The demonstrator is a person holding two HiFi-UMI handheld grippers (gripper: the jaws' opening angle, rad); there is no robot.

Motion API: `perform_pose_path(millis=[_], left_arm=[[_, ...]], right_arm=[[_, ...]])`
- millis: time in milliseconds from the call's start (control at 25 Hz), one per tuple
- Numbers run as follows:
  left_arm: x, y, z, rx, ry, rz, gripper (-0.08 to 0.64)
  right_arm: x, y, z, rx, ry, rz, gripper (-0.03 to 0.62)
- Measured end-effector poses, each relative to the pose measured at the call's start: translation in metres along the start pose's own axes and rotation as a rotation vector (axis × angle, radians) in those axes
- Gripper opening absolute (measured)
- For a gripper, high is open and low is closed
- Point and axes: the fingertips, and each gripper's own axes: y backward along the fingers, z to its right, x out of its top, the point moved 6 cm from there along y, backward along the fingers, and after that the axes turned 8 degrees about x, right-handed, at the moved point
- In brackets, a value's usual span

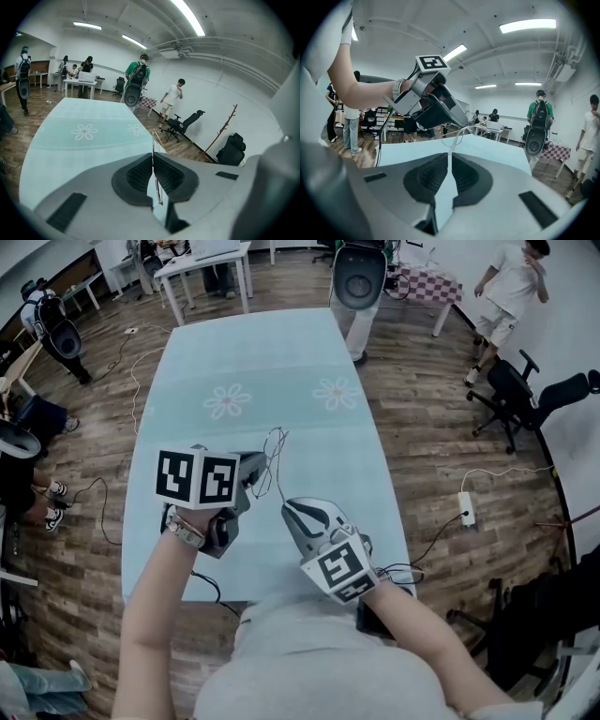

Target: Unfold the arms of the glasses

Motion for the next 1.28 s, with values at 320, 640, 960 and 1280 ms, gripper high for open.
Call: perform_pose_path(millis=[320,640,960,1280], left_arm=[[0.002,0.005,-0.006,0.006,0.010,0.010,0.017],[0.000,0.010,-0.015,0.010,0.014,0.011,0.017],[-0.004,0.015,-0.020,0.017,0.023,0.011,0.017],[-0.009,0.019,-0.014,0.004,0.001,0.000,0.015]], right_arm=[[0.007,0.012,0.002,-0.055,0.020,0.070,0.031],[0.007,0.016,0.007,-0.104,-0.003,0.090,0.031],[0.007,0.029,0.019,-0.208,-0.045,0.140,0.031],[0.003,0.043,0.037,-0.308,-0.145,0.179,0.031]])
